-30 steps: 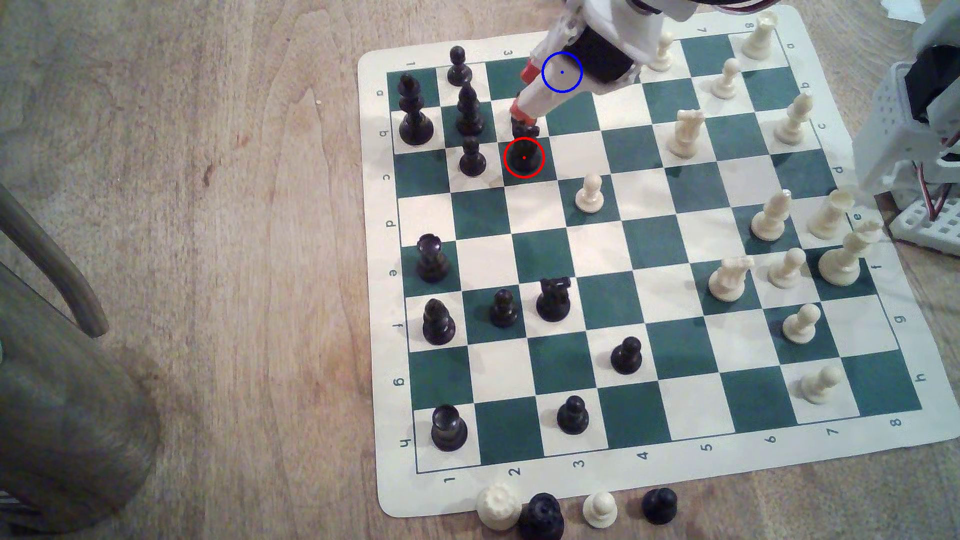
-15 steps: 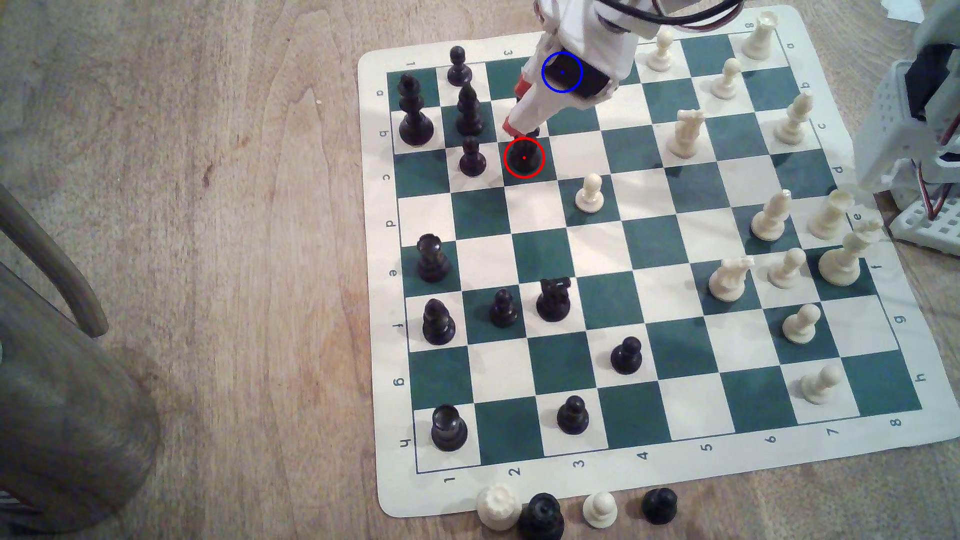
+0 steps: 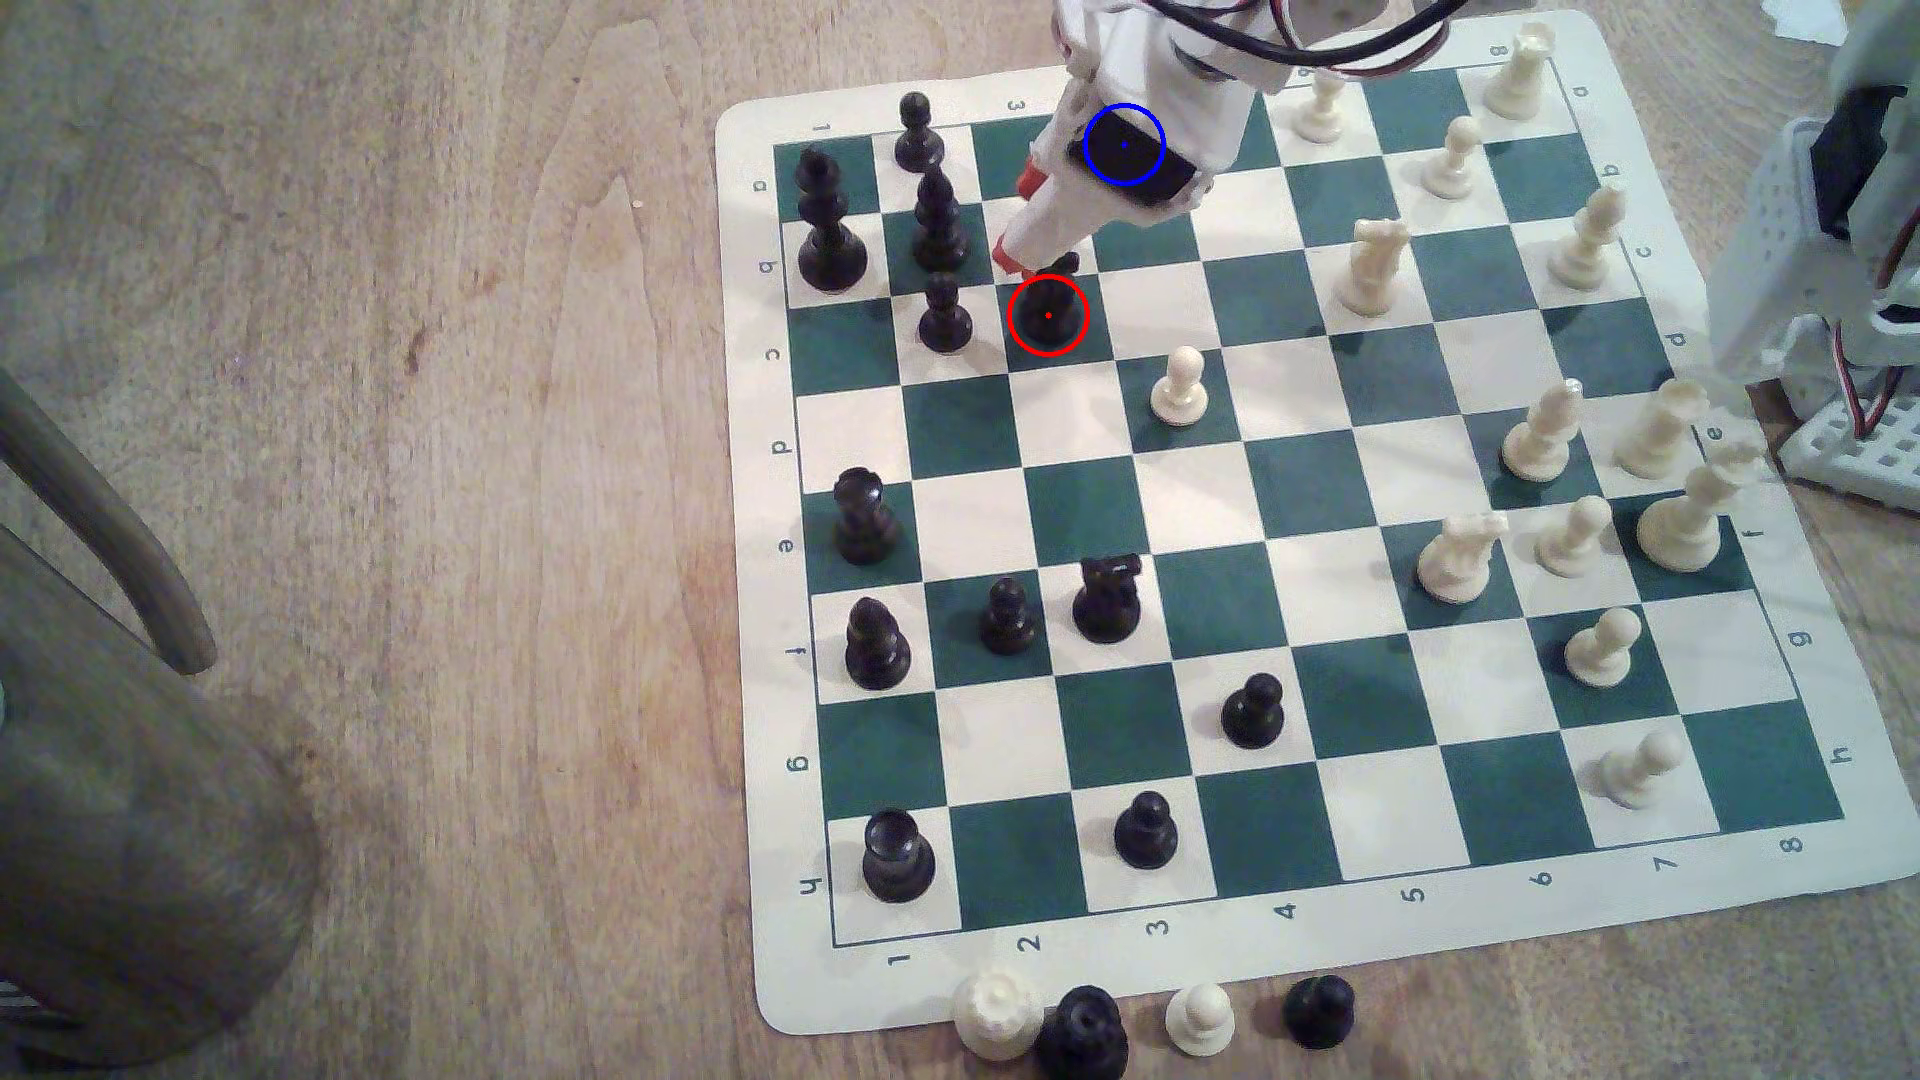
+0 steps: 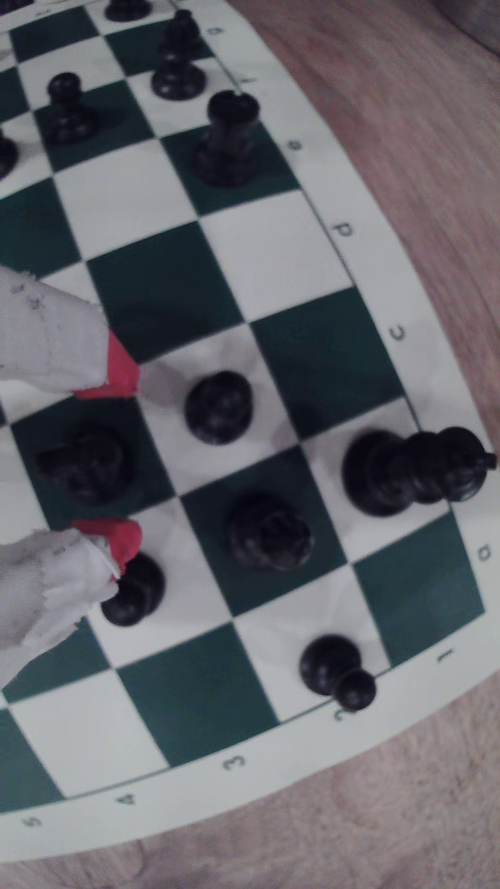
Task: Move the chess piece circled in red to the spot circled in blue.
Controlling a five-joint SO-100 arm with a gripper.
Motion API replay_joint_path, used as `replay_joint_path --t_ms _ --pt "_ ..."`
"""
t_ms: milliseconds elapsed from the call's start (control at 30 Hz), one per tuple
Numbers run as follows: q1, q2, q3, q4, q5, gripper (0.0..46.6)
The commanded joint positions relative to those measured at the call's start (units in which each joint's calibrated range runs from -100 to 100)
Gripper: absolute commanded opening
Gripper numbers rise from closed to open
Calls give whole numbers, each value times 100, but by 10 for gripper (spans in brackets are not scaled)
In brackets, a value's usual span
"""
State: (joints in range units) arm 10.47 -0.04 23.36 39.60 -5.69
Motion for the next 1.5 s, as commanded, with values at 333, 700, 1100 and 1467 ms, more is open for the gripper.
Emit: replay_joint_path --t_ms 333,700,1100,1467 --pt "-58 89 166 -217 -10 140" --pt "-97 191 356 -381 -5 138" --pt "-50 157 483 -660 5 131" --pt "-113 140 511 -586 20 3"
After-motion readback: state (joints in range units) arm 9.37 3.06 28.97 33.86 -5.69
